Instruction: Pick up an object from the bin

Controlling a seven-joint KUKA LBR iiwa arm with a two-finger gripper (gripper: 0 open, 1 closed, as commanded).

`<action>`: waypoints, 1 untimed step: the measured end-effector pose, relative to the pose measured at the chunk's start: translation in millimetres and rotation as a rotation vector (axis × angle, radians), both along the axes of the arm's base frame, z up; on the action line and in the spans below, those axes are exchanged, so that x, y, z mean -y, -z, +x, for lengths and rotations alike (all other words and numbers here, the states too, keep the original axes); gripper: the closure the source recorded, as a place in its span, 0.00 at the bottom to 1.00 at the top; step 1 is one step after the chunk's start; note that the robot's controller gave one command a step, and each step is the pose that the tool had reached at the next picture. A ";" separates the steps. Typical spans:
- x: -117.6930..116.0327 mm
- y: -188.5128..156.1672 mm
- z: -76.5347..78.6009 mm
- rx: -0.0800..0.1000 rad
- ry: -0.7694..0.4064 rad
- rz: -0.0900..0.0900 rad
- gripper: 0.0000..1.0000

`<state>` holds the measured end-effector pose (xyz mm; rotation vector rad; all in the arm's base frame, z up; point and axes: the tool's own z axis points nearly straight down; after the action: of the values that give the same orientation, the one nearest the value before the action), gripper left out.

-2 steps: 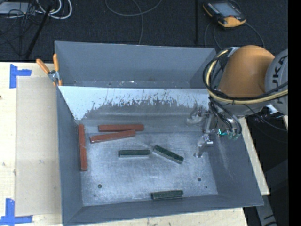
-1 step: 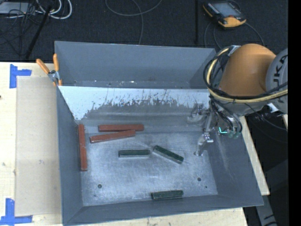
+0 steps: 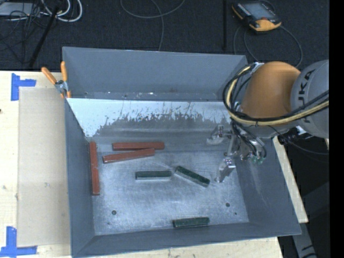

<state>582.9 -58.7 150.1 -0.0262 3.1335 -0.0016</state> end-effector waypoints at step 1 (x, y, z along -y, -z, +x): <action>-36.3 73.1 -2.1 0.012 0.007 0.000 1.00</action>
Offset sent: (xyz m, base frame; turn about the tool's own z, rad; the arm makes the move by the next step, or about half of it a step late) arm 0.0000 0.0000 0.0000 0.0000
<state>580.8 -22.4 77.0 -0.0157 3.1220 -0.0011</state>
